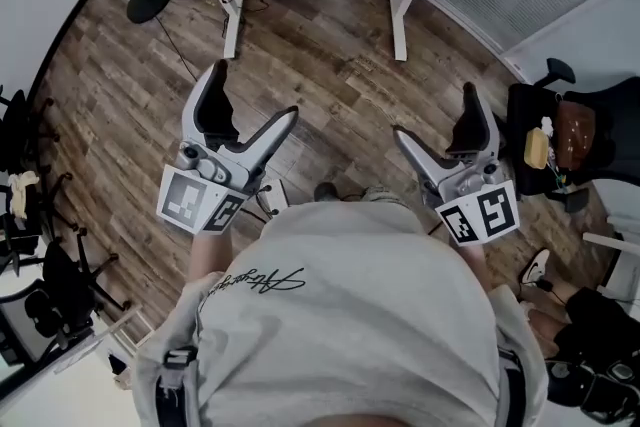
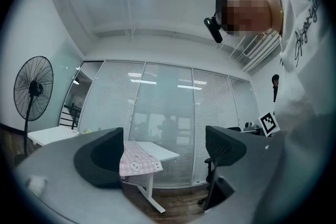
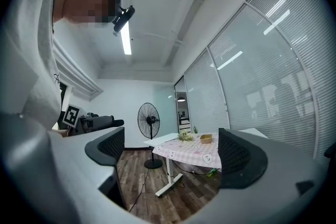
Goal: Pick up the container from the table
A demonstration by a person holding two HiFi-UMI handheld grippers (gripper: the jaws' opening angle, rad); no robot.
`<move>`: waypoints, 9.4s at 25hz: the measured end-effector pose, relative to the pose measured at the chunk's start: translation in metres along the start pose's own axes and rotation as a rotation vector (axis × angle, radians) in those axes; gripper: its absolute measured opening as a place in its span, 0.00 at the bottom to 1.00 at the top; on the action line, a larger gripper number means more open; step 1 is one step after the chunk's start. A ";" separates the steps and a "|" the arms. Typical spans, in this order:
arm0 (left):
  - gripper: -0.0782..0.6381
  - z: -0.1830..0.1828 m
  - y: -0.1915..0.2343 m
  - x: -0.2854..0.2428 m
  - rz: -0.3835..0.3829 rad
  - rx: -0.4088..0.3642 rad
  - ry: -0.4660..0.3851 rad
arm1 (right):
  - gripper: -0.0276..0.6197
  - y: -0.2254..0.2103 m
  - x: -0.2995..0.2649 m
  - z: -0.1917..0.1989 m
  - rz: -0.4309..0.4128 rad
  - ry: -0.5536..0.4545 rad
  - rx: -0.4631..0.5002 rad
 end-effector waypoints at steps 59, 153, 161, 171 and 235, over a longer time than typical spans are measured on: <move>0.76 0.026 0.167 -0.134 -0.099 -0.043 0.075 | 0.84 -0.099 -0.224 0.027 -0.147 0.075 -0.047; 0.76 0.072 0.400 -0.304 -0.087 -0.050 0.108 | 0.83 -0.189 -0.512 0.058 -0.246 0.109 -0.078; 0.76 0.069 0.444 -0.329 -0.018 -0.056 0.116 | 0.83 -0.198 -0.554 0.054 -0.187 0.102 -0.066; 0.76 0.070 0.493 -0.349 0.053 -0.055 0.130 | 0.84 -0.199 -0.596 0.055 -0.123 0.098 -0.057; 0.76 0.238 0.515 -0.415 0.119 0.098 0.469 | 0.84 -0.238 -0.662 0.197 -0.359 0.462 0.158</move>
Point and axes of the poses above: the fingertips, and each gripper's own axes: x backward along the fingers, y to its left, z out of its underside, the point moved 1 cm from there along x, backward along the fingers, and after that the axes turned 11 degrees about z, right-handed, at the moved point
